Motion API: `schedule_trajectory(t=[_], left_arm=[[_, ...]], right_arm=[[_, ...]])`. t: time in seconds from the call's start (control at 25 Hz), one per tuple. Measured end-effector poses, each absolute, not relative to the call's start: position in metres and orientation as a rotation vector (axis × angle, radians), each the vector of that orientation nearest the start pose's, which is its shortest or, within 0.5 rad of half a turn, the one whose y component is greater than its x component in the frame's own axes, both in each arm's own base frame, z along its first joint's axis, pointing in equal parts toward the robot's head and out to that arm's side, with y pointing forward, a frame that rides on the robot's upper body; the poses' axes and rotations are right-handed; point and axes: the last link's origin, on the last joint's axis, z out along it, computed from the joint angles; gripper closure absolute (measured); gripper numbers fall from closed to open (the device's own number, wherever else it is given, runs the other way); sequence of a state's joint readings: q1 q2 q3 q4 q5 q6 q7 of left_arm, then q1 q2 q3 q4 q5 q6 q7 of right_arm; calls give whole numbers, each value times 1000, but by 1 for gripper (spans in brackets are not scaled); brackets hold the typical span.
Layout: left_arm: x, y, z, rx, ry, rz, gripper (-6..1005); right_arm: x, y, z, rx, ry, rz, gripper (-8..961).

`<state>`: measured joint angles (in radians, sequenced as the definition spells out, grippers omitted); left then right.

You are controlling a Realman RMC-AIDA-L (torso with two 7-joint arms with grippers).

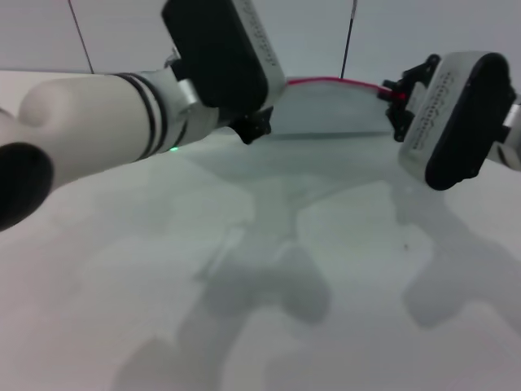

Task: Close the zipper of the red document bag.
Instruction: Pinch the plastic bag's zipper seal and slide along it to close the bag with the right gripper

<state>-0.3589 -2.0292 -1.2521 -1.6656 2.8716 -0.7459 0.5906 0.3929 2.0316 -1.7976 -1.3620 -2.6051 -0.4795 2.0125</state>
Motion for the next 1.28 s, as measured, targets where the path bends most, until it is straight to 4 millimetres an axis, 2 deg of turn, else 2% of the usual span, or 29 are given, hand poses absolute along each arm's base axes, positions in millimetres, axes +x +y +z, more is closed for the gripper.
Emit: schedule_trajectory(t=[0.2,0.56,0.92,1.28], left_arm=[[-115,354,0,-2226,37,101,934],[-120,351,12,-2190,20,89,934],[-124,350,14,-2189,23,106,933],[-124,351,16,-2181,25,107,933]], right_arm=[[175,400,-12,-2193,-243,-224,883],[202,411,3,-2134,-147,-254,883],[215,414,9,-2107,-115,-270,882],[215,415,9,-2102,-130,-280,882]])
